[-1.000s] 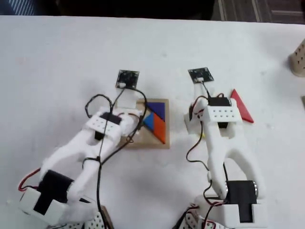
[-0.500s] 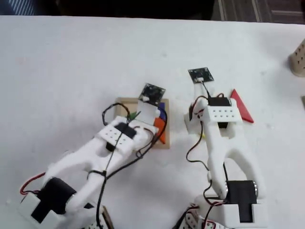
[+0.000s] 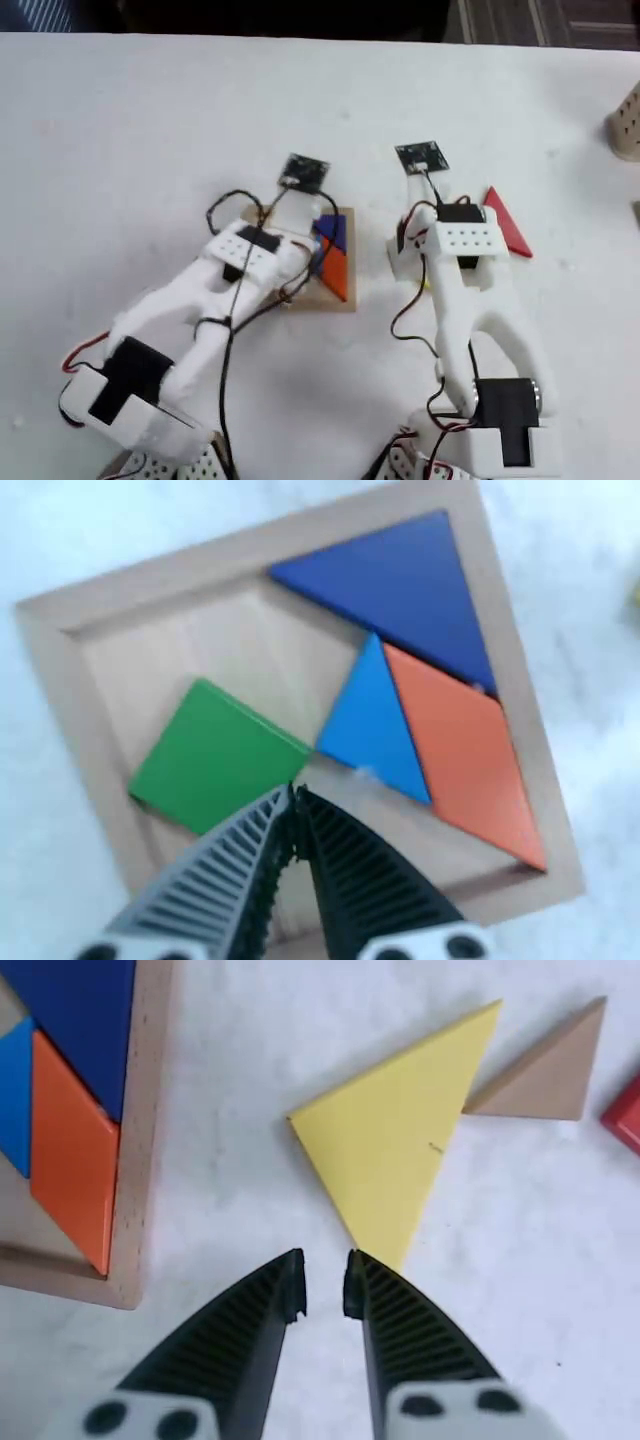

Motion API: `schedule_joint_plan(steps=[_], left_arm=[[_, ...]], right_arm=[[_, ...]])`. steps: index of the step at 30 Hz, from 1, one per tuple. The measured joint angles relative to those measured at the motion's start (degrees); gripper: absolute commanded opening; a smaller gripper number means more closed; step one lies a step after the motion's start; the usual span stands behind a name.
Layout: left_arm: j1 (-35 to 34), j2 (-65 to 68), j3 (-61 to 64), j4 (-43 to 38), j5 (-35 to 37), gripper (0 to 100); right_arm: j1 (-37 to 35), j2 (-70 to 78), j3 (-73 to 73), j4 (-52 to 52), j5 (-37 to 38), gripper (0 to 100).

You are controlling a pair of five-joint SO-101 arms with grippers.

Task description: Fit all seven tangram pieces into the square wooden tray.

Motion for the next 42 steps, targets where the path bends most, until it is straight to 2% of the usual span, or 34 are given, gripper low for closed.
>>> schedule_joint_plan(steps=[5,10,17,21,25,32,42], left_arm=[[-3.7,0.0,0.0,-3.3,0.0,2],[-3.5,-0.3,0.6,-3.7,-0.4,2],[-4.0,-12.6,8.2,-3.7,-0.4,2],[-8.1,-15.6,9.7,-8.9,-0.3,2],[-10.7,-11.4,8.9,-11.4,-0.2,2],[-10.5,0.2,1.9,-9.2,-0.3,2],[-4.9,0.5,0.5,-4.8,-0.3,2]], right_arm=[[0.0,0.0,0.0,0.0,0.0,6.3],[0.0,0.0,0.0,0.0,0.0,6.3],[0.0,0.0,0.0,0.0,0.0,6.3],[0.1,0.0,0.0,0.0,0.0,6.3],[0.0,0.0,0.0,0.0,0.0,6.3],[0.0,0.0,0.0,0.0,0.0,6.3],[0.0,0.0,0.0,0.0,0.0,6.3]])
